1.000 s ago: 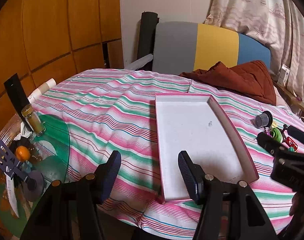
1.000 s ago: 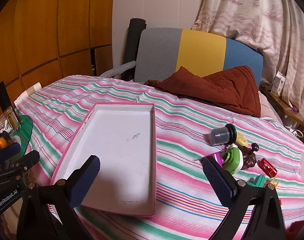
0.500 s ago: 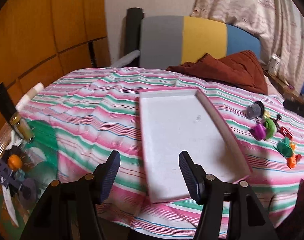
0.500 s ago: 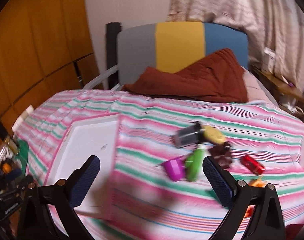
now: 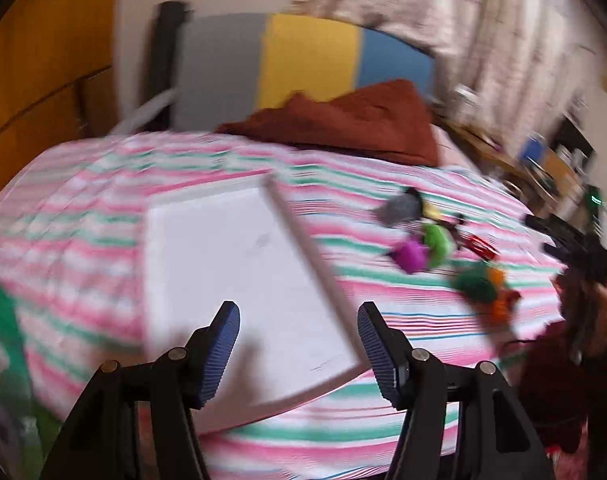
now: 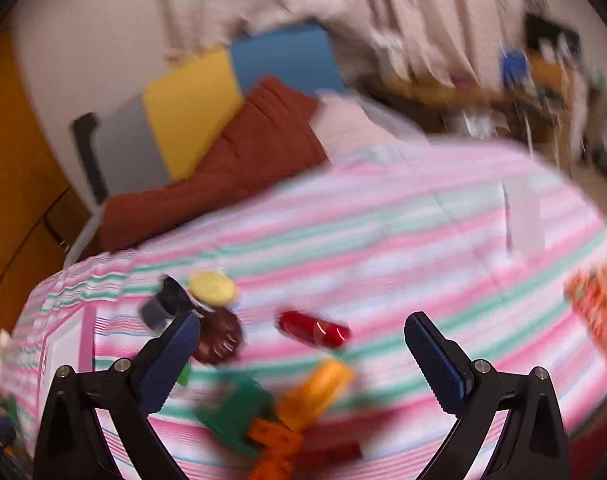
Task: Organize rigid objects
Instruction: 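Move both tools toward the cluster of toys beside the white tray, then grasp the purple cup-shaped piece with the left tool while the right tool grasps the green comb piece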
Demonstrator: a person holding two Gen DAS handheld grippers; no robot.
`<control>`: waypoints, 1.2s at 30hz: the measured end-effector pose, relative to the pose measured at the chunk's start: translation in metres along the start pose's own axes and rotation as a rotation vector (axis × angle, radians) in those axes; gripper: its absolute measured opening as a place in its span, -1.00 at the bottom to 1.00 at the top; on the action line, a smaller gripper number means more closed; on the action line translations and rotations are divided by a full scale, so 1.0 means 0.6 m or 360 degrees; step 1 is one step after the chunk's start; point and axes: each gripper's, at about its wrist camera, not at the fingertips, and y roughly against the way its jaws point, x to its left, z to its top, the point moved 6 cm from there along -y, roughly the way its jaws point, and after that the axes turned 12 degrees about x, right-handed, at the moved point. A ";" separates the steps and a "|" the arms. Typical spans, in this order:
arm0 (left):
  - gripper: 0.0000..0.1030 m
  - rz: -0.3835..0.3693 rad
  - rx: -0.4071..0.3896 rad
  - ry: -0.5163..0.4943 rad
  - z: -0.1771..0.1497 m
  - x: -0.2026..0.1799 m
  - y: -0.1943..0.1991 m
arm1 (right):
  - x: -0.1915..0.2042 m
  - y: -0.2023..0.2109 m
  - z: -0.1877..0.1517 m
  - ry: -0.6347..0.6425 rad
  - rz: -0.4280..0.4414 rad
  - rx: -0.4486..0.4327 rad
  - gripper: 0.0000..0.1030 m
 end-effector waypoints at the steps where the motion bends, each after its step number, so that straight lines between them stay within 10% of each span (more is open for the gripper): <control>1: 0.22 -0.0023 0.0018 -0.0047 0.007 -0.016 -0.007 | -0.009 -0.001 0.003 -0.0071 0.0115 0.0013 1.00; 10: 0.33 -0.0424 0.0386 -0.0092 0.064 -0.145 -0.123 | -0.023 0.009 0.011 -0.0168 0.0288 -0.0002 1.00; 26: 0.19 -0.0515 0.0668 0.0510 0.106 -0.172 -0.282 | -0.008 0.014 0.018 -0.0163 0.0338 -0.0044 1.00; 36: 0.13 -0.0411 0.0576 0.0594 0.144 -0.174 -0.325 | -0.025 0.011 0.019 -0.0260 0.0409 -0.0023 1.00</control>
